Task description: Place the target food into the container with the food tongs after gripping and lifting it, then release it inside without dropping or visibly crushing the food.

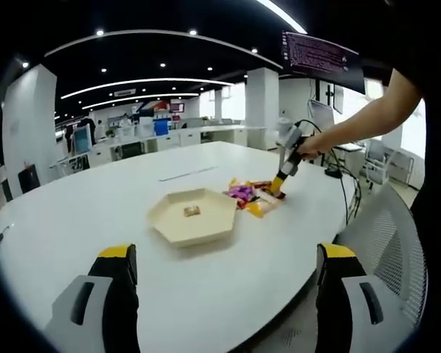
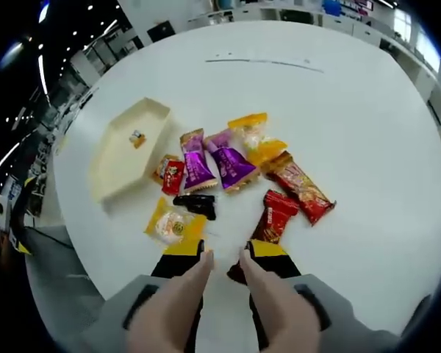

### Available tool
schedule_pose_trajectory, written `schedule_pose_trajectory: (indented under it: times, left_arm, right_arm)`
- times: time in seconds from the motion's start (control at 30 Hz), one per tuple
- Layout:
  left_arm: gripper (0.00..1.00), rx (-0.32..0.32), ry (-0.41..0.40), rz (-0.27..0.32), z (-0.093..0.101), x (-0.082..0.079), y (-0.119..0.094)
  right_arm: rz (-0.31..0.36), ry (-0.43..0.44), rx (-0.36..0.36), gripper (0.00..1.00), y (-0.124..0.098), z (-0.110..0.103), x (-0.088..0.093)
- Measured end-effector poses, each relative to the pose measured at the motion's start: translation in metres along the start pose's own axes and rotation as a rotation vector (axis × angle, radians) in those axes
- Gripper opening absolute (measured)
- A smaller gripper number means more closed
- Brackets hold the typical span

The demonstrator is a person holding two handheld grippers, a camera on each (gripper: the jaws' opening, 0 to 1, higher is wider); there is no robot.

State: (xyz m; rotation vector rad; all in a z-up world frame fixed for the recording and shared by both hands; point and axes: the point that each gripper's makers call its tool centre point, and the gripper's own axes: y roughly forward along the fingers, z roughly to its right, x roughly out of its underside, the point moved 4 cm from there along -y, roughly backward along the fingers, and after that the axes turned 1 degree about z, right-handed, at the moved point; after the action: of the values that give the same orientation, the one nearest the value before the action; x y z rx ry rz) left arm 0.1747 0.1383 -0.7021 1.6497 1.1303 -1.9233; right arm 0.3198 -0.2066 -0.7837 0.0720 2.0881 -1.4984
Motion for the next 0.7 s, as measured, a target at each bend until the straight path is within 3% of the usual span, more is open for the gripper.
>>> schedule_pose_trajectory:
  times: [0.3, 0.7]
  left_arm:
    - [0.99, 0.014, 0.005, -0.003, 0.001, -0.001, 0.007]
    - [0.99, 0.016, -0.007, -0.003, 0.001, -0.001, 0.007]
  right_arm:
    - [0.042, 0.024, 0.034, 0.23, -0.015, 0.013, -0.005]
    - [0.029, 0.04, 0.067, 0.23, -0.001, 0.022, -0.008]
